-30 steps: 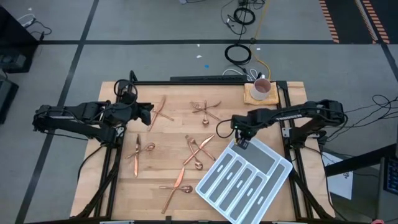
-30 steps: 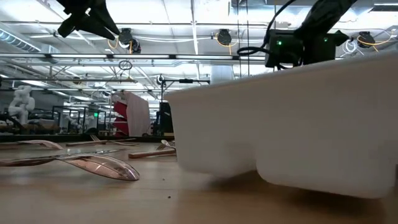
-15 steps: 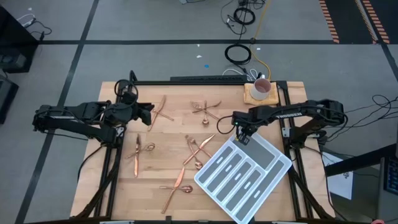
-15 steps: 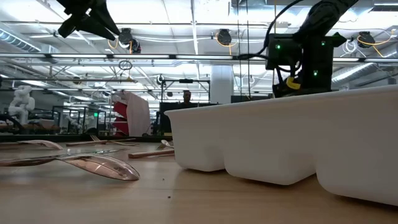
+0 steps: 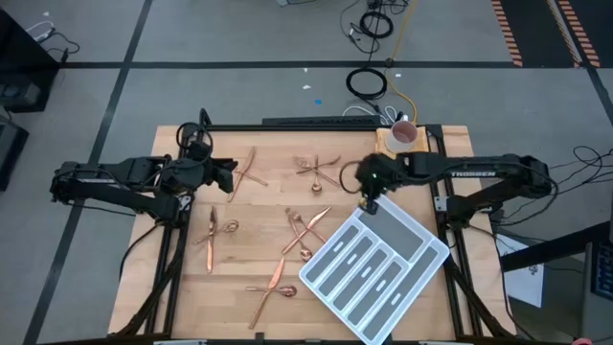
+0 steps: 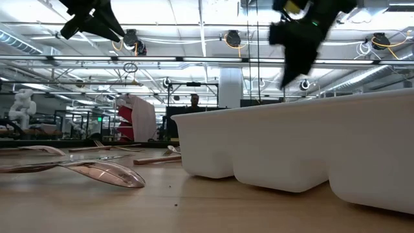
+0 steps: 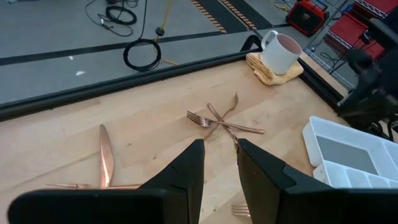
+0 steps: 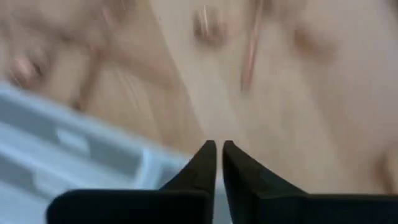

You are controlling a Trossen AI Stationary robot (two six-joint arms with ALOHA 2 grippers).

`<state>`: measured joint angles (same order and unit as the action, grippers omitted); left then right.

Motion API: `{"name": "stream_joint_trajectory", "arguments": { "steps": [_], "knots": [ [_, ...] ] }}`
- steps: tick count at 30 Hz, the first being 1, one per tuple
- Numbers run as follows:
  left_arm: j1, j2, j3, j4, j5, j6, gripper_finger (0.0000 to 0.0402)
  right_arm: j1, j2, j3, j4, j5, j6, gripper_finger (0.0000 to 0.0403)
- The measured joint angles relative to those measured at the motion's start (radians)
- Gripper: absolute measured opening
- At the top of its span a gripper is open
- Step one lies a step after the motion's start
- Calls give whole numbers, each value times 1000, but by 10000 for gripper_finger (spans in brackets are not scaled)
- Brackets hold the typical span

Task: Sort silverware
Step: Put the gold fork into the silverware tray

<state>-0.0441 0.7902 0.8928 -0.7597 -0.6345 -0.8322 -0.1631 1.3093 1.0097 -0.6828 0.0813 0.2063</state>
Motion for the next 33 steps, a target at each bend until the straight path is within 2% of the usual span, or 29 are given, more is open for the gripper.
{"name": "stream_joint_trajectory", "arguments": {
  "steps": [3, 9, 13, 19, 33],
  "knots": [
    [0, 0, 0, -1, -4, 0, 102, -27, 70, 94, 95, 1, -79, 72],
    [0, 0, 0, -24, -6, 1, 102, -93, 285, 290, 109, 1, -157, 169],
    [0, 0, 0, -50, -6, 0, 102, -129, 428, 391, 96, -2, -166, 203],
    [8, 0, 0, -78, -7, 1, 102, -167, 556, 460, 34, -26, -166, 201],
    [92, 0, 0, -151, 22, -53, 102, -237, 681, 460, 42, -85, -203, 192]
  ]
}}
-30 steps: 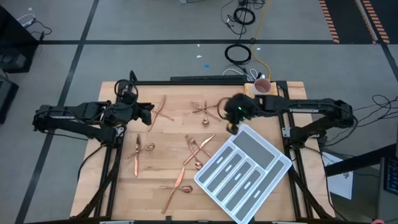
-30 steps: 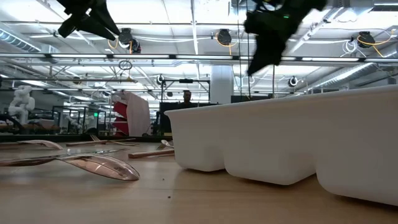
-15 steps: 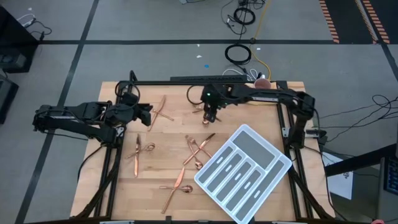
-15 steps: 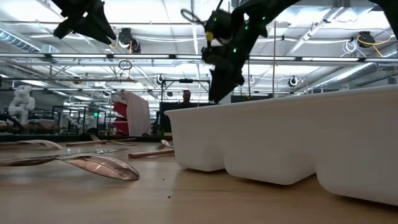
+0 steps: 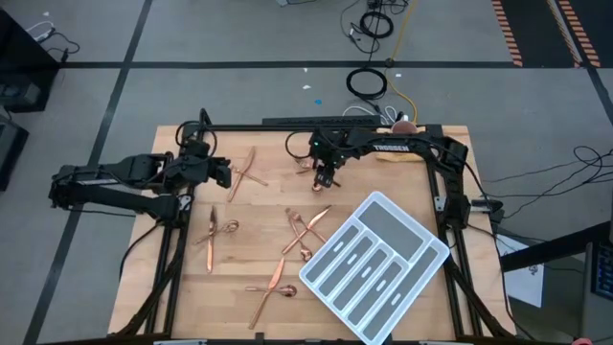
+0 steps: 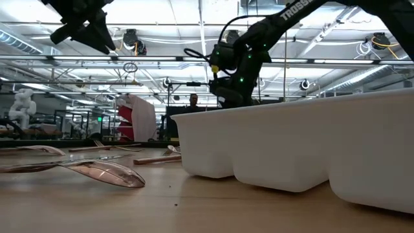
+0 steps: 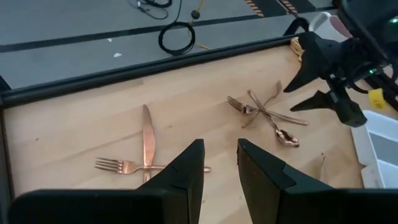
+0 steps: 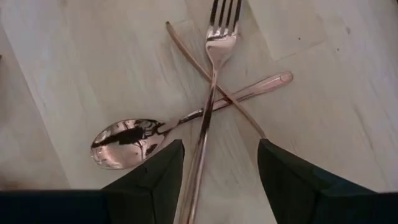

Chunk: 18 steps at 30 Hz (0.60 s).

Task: Sort silverware
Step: Put the gold fork into the silverware tray

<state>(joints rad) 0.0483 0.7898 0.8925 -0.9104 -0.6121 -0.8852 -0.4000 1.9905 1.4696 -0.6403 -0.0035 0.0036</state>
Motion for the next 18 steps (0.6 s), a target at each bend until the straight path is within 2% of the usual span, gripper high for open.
{"name": "stream_joint_trajectory", "arguments": {
  "steps": [7, 13, 18],
  "knots": [
    [19, 0, 0, -50, 23, 8, 102, 1, 1, 0, 52, -1, 65, 192],
    [19, 0, 0, -83, 87, 19, 102, 18, 19, 2, 123, 7, 119, 192],
    [19, 0, 0, -84, 88, 36, 102, 20, 52, 2, 123, 28, 135, 192]
  ]
}}
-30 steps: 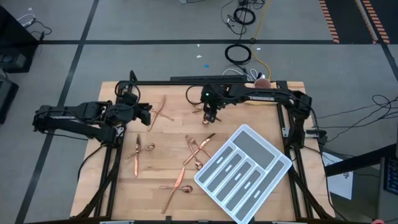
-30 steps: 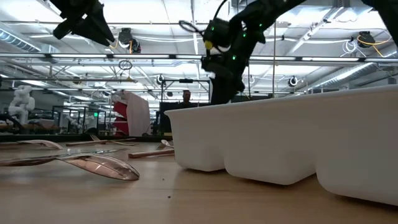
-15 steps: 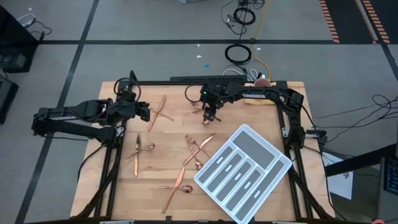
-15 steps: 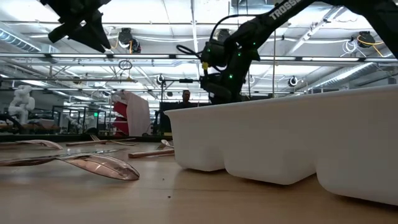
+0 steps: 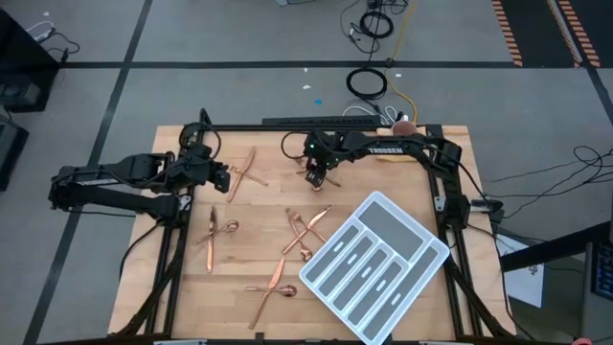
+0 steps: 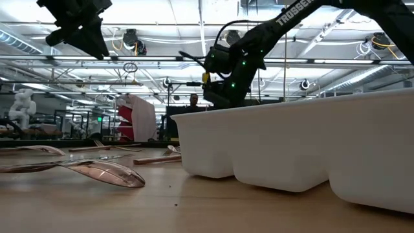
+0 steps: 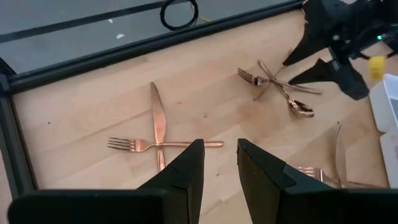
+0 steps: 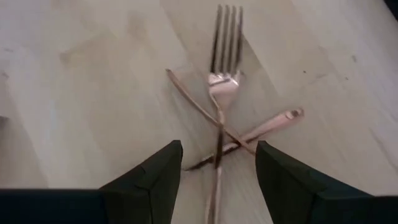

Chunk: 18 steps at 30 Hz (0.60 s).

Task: Sort silverware
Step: Put the gold fork into the silverware tray

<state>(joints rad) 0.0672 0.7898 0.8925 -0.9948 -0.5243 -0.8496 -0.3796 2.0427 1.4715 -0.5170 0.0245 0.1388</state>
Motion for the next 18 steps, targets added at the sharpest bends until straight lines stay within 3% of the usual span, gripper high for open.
{"name": "stream_joint_trajectory", "arguments": {
  "steps": [13, 18],
  "knots": [
    [2, 0, 0, -20, -8, 21, 102, 1, 61, -1, -2, 30, 18, 187],
    [3, 0, 0, -22, -17, 27, 102, 3, 71, -1, -10, 28, 20, 126]
  ]
}}
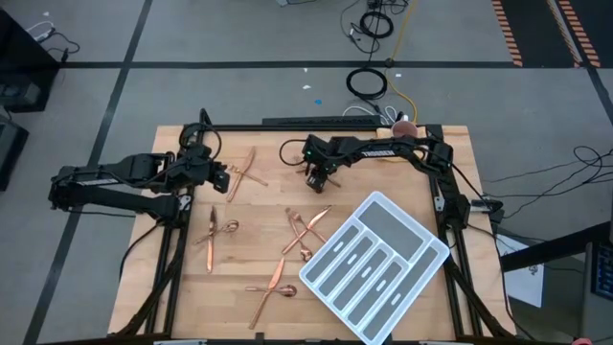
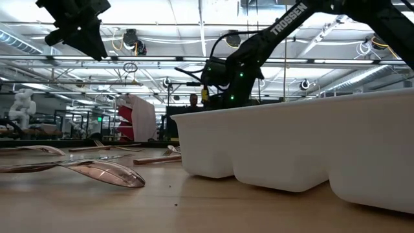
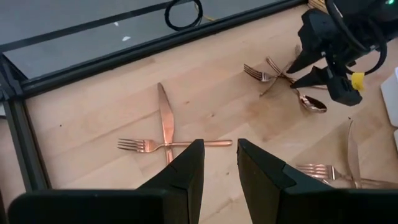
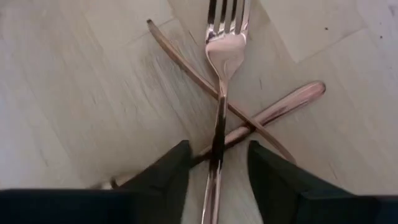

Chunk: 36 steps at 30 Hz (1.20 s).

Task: Sort silverware
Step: Put the gold fork into the silverware tray

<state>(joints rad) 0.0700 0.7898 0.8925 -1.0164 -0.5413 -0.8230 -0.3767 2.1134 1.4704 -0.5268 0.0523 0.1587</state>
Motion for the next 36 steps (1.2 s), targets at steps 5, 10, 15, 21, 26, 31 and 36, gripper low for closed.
{"name": "stream_joint_trajectory", "arguments": {
  "steps": [5, 10, 15, 21, 26, 31, 36],
  "knots": [
    [0, 0, 0, -5, -10, 2, 102, 1, -4, 0, -11, -2, 36, 19],
    [0, 0, 0, -9, -12, 28, 102, 11, -24, 0, -26, -2, 46, 13],
    [0, 0, 0, -11, -13, 47, 102, 18, -52, 0, -42, -2, 87, 4],
    [0, 0, 0, -13, -13, 54, 102, 19, -121, -1, -57, -15, 177, 1],
    [0, 0, 0, -14, -18, 83, 102, 26, -251, -1, -135, -34, 314, 1],
    [0, 0, 0, -13, -45, 107, 102, 100, -407, 0, -372, 54, 557, 1],
    [0, 0, 0, -11, -119, 107, 102, 297, -520, 0, -654, 236, 946, 0]
  ]
}}
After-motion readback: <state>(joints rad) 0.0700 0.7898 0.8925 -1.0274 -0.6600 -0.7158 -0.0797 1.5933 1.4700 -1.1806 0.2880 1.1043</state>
